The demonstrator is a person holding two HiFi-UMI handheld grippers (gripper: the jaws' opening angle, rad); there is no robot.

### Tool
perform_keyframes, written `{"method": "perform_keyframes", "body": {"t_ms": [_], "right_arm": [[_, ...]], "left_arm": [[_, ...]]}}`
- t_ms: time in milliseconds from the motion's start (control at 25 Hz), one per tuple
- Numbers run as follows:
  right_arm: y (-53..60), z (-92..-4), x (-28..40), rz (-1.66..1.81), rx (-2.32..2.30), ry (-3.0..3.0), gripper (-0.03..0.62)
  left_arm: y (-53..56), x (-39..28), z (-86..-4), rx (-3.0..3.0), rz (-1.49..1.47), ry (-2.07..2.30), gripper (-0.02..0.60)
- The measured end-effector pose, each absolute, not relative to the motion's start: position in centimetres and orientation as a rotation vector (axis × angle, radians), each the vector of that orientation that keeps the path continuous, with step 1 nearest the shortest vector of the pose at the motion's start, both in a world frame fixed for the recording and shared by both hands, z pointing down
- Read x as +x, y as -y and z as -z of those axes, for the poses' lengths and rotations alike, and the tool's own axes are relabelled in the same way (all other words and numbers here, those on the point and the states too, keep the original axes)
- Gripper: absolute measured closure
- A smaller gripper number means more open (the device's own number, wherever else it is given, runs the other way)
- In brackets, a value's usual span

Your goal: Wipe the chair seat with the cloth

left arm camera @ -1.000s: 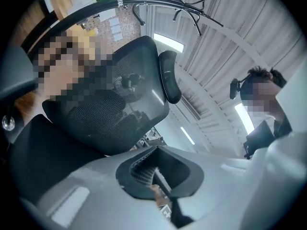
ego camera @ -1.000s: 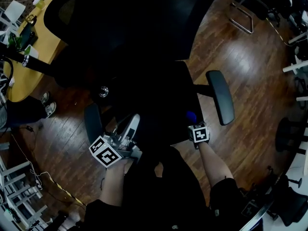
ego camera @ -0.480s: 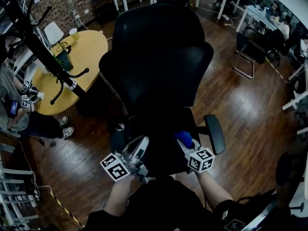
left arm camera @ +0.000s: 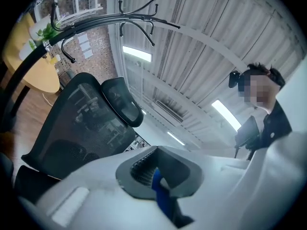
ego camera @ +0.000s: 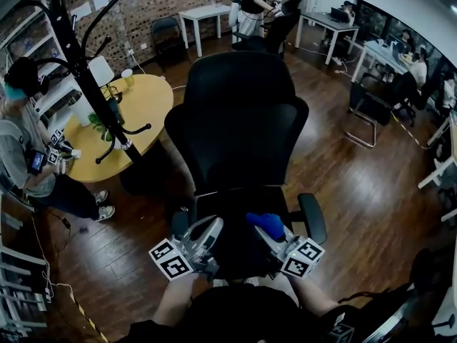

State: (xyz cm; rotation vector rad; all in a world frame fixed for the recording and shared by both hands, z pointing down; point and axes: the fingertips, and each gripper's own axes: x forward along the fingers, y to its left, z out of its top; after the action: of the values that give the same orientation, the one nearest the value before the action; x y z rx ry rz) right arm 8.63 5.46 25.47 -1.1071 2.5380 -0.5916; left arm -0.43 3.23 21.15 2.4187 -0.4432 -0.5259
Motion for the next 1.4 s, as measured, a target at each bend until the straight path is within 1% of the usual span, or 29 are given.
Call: {"method": "perform_keyframes", "body": {"t_ms": [280, 680, 800, 1000, 1120, 1240, 1400], "right_arm": [[-7.0, -23.9, 9.4, 0.623, -1.054, -2.514, 0.559], [-13.4, -21.3, 7.7, 0.518, -1.087, -2.47, 0.559], [-17.0, -21.1, 6.3, 0.501, -1.104, -2.473, 0.559], [-22.5, -22.0, 3.6, 0.518, -1.14, -2.484, 0.559], [-24.6, -22.3, 2.8, 0.527, -1.143, -2.484, 0.559], [-26.0, -22.0, 2.6, 0.527, -1.104, -2.482, 0.559], [-26.7, -21.2, 4.0, 0.541, -1.054, -2.419, 0.559]], "left_arm": [[-5.6, 0.7, -20.3, 2.414, 0.542, 0.501, 0.589], [-10.8, -1.6, -20.3, 2.41, 0.595, 0.458, 0.589], [-13.9, -3.3, -20.8, 2.404, 0.598, 0.444, 0.589], [-18.4, -8.8, -23.1, 2.345, 0.592, 0.518, 0.589], [-20.6, -11.0, -23.7, 2.329, 0.595, 0.559, 0.589], [-22.4, -11.4, -23.2, 2.335, 0.602, 0.563, 0.589], [-23.9, -10.1, -22.3, 2.353, 0.579, 0.546, 0.589]]}}
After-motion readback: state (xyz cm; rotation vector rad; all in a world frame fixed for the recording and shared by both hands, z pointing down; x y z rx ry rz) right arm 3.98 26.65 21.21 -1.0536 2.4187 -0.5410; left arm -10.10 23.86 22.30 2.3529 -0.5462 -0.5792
